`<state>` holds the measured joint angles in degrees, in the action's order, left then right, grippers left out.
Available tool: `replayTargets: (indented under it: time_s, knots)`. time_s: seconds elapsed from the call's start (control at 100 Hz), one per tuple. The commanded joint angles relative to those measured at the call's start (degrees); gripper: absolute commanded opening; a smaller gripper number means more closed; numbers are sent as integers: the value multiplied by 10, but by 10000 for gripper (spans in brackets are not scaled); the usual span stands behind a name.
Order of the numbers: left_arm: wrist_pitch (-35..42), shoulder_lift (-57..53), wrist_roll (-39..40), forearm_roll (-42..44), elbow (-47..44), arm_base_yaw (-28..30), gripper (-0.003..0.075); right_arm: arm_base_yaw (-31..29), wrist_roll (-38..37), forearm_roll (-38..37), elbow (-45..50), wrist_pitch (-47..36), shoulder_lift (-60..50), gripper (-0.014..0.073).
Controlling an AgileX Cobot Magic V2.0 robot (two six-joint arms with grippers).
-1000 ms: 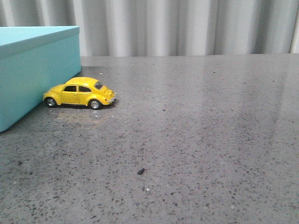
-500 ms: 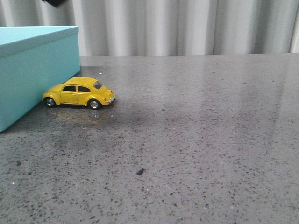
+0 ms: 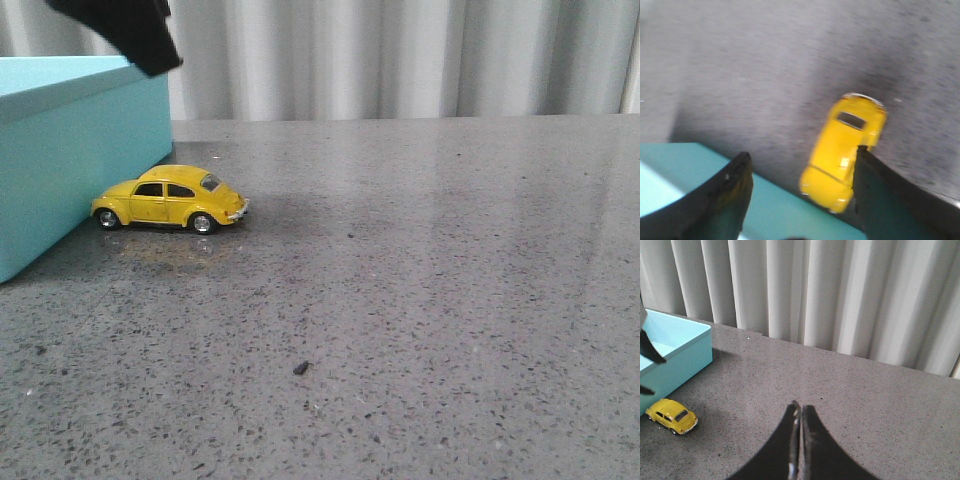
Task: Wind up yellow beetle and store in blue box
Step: 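Lower the left gripper over the car and grasp it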
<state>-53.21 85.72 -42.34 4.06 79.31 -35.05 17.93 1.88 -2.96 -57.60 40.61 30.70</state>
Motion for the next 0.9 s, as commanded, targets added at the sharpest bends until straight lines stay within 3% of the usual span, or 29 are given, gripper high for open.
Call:
replayTargets:
  time_s: [0.0,0.11,0.19,0.34,0.51,0.89]
  knots:
    - [-19,-5,-71,-60,17,-3,411,0,4,-2,-13,-39,4,-41]
    - [-31,9,-181,-99,17,-3,411,0,4,-2,-10,-39,4,-41]
    - [-32,17,-217,-99,17,-5,411,0,4,-2,-1,-43,4,-41]
    - [-33,30,-218,-78,17,5,416,0,4,-2,14,-44,4,-41]
    - [-25,45,-218,-89,17,25,531,0,4,-1,21,-52,5,-41]
    - [-11,88,-218,-105,17,42,534,0,4,-1,21,-55,5,-41]
